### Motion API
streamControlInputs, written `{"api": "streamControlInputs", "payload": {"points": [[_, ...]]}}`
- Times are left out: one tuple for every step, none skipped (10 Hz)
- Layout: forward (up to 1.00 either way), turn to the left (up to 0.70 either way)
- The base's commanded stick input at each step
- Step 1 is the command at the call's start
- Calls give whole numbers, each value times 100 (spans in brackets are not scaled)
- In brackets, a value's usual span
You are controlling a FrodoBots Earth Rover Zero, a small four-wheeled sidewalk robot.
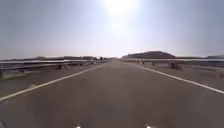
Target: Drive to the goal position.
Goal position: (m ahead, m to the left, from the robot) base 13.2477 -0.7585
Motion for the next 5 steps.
{"api": "streamControlInputs", "payload": {"points": [[70,0],[70,0],[70,0],[70,0],[70,0]]}}
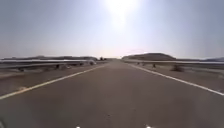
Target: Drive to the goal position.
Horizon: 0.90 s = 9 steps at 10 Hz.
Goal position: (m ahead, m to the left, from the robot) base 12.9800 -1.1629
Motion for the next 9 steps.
{"api": "streamControlInputs", "payload": {"points": [[70,0],[70,0],[70,0],[70,0],[70,0],[70,0],[70,0],[70,0],[70,0]]}}
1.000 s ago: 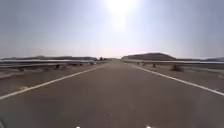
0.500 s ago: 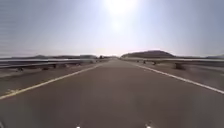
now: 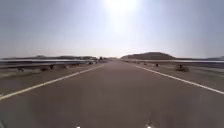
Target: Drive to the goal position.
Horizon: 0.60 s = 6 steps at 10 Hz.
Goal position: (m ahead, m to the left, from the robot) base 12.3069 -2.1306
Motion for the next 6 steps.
{"api": "streamControlInputs", "payload": {"points": [[70,0],[70,0],[70,0],[70,0],[70,0],[70,0]]}}
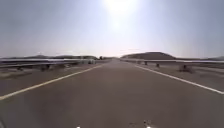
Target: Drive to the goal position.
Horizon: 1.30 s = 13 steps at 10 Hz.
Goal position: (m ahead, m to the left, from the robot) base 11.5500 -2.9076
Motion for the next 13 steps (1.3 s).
{"api": "streamControlInputs", "payload": {"points": [[70,0],[70,0],[70,-8],[70,-33],[70,-15],[70,0],[70,0],[70,0],[70,0],[70,0],[70,0],[70,0],[70,0]]}}
